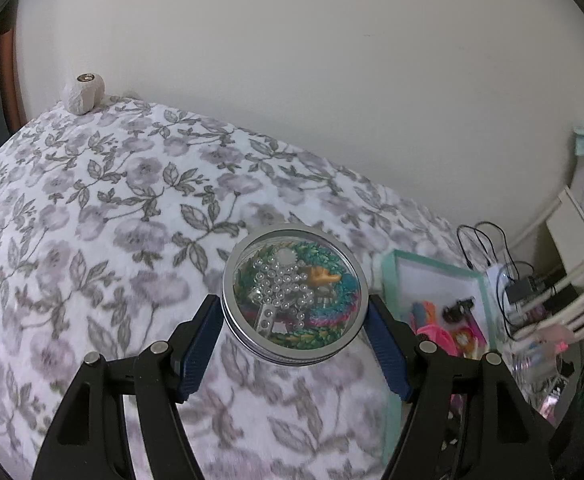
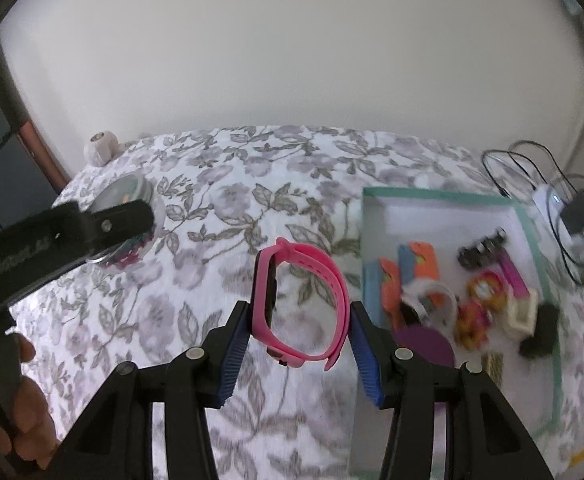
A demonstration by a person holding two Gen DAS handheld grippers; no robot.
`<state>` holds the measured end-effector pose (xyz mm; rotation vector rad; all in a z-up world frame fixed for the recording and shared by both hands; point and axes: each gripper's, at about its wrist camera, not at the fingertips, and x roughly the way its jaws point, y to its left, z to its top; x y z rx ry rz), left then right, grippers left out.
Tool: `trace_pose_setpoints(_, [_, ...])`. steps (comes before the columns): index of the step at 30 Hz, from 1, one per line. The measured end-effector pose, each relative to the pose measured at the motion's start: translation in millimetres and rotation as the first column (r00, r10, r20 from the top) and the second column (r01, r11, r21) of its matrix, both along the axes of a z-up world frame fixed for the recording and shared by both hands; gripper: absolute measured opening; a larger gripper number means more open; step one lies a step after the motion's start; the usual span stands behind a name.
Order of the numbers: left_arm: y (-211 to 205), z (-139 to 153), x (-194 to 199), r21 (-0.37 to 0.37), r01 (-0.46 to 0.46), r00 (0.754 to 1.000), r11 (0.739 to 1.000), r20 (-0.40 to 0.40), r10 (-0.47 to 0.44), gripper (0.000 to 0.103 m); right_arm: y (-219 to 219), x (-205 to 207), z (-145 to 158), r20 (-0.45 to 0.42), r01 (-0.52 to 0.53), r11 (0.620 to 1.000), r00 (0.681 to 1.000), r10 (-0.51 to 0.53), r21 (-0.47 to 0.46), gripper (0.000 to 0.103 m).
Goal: Organize rigid objects
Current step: 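Carry the tin and pink band into the box and open both tools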
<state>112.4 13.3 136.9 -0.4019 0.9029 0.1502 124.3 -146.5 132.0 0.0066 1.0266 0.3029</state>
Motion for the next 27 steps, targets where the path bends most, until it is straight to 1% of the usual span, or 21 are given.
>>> trace_pose_setpoints(4, [-16.6, 5.3, -21.1, 0.02, 0.027, 1.0, 0.999, 0.009, -0.028, 0.073, -17.4, -22.0, 3.5, -0.002, 0.033, 0.999, 0.999, -0.033, -0.003, 0.052])
trace_pose_setpoints(9, [-36.4, 10.8, -42.5, 0.043, 0.051, 0.998, 0.998, 0.019, -0.052, 0.073, -32.7, -43.0, 4.5, 0.01, 0.056, 0.998, 0.998, -0.055, -0.042, 0.052])
trace_pose_setpoints(11, [-44.8, 11.3, -48.8, 0.063, 0.064, 0.998, 0.996, 0.02, -0.065, 0.073, -40.2, -48.1, 6.2, 0.009, 0.071, 0.997, 0.997, -0.071, -0.027, 0.052])
trace_pose_setpoints(14, [-60.1, 11.6, -54.9, 0.124, 0.091, 0.995, 0.988, 0.018, -0.094, 0.073, -51.2, -53.0, 8.3, 0.007, 0.086, 0.996, 0.996, -0.086, -0.001, 0.052])
trace_pose_setpoints(15, [-63.7, 11.9, -56.0, 0.131, 0.098, 0.995, 0.986, 0.018, -0.101, 0.073, -52.9, -53.1, 8.6, 0.009, 0.089, 0.996, 0.996, -0.089, 0.0, 0.052])
trace_pose_setpoints(19, [-76.1, 12.5, -58.1, 0.127, 0.123, 0.991, 0.984, 0.029, -0.127, 0.073, -66.9, -52.8, 9.2, 0.009, 0.111, 0.994, 0.994, -0.111, 0.015, 0.052])
trace_pose_setpoints(22, [-86.5, 9.7, -57.9, 0.122, 0.138, 0.99, 0.983, 0.022, -0.142, 0.073, -80.3, -53.7, 6.0, 0.017, 0.132, 0.991, 0.991, -0.132, -0.023, 0.052])
trace_pose_setpoints(27, [-111.9, 2.2, -55.3, 0.133, 0.19, 0.981, 0.973, 0.01, -0.193, 0.073, -107.5, -51.6, -0.9, -0.001, 0.181, 0.983, 0.984, -0.181, -0.02, 0.052])
